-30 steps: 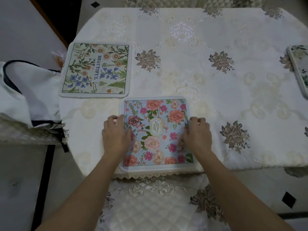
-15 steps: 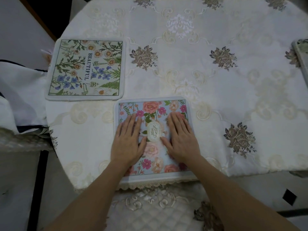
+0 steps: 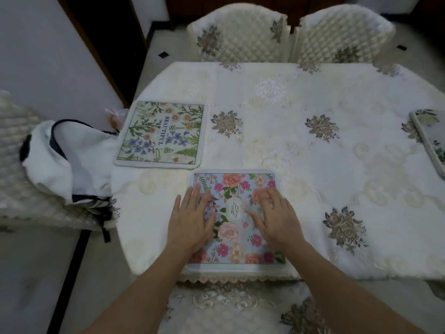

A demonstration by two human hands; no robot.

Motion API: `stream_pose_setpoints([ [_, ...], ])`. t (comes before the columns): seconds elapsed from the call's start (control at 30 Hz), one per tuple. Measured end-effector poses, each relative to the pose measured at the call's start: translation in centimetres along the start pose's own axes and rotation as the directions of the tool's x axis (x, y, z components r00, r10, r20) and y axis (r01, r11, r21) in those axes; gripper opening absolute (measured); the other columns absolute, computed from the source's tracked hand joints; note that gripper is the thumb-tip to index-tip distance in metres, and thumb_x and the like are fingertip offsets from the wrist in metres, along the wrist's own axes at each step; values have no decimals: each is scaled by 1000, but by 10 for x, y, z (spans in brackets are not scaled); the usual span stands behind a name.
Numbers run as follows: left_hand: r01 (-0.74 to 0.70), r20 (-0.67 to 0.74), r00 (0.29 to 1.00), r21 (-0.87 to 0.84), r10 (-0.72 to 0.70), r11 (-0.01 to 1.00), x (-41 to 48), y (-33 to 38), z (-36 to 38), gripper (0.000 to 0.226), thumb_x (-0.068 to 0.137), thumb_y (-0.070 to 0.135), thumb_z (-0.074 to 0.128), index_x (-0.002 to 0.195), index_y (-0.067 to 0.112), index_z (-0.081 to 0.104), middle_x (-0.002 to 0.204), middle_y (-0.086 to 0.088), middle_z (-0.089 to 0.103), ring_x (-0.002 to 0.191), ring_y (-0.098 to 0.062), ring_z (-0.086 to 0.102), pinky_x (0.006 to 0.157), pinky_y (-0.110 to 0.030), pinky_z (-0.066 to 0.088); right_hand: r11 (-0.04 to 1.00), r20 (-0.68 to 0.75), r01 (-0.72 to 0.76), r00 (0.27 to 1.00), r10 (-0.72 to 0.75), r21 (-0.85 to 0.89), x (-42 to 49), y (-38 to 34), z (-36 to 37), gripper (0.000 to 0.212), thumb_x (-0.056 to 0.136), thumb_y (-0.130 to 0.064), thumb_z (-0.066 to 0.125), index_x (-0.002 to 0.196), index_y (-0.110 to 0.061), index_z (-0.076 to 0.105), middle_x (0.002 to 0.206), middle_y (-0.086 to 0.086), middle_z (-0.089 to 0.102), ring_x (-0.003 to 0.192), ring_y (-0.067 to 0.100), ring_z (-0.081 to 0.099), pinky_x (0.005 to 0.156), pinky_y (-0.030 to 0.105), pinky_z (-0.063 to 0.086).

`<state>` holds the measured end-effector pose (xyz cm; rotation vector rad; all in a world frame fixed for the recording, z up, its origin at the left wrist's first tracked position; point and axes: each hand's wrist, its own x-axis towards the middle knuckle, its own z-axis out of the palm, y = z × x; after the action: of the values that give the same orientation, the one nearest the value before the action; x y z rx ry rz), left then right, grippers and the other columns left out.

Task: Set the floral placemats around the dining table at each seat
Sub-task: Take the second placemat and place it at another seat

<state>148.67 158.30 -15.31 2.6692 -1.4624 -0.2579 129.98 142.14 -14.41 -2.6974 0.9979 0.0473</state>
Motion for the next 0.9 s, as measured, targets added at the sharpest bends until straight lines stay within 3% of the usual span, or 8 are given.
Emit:
stream_pose_setpoints([
  [0.13,-54,-113,992,11,55,998,6,24,-39,66,93,55,36,149,21,44,155,-8,41,144,-28,39,116,-53,30,999,-41,-31,999,29,-44,-2,-12,-42,71,99,-59,16,154,-18,34,156,13,40,145,31,34,117,50,32],
  [0.4,-121,-304,943,70,137,990,5,53,-114,70,91,61,41,150,24,42,150,-5,49,139,-28,45,114,-53,35,981,-188,52,978,-88,-189,-3,-23,-116,63,97,-53,29,145,-17,49,146,14,53,139,33,46,112,53,39],
  [0.53,-141,-333,928,106,169,984,-1,56,-129,68,90,60,43,147,23,46,145,-5,54,135,-28,50,113,-51,38,976,-223,66,968,-112,-206,-6,-30,-133,59,95,-49,38,143,-17,51,143,14,55,136,34,48,111,53,40],
  [0.8,-197,-319,922,101,219,975,-8,70,-131,67,90,59,39,144,22,49,141,-4,59,130,-28,53,109,-51,41,985,-219,66,971,-101,-161,-28,-36,-129,58,95,-48,32,137,-18,57,136,12,60,129,32,55,107,53,45],
  [0.9,-248,-295,917,105,268,963,-2,82,-131,68,89,60,38,144,21,50,141,-5,58,130,-29,54,108,-52,42,985,-252,27,965,-70,-168,-37,-25,-126,53,94,-46,40,136,-19,57,136,11,61,128,31,55,107,52,44],
])
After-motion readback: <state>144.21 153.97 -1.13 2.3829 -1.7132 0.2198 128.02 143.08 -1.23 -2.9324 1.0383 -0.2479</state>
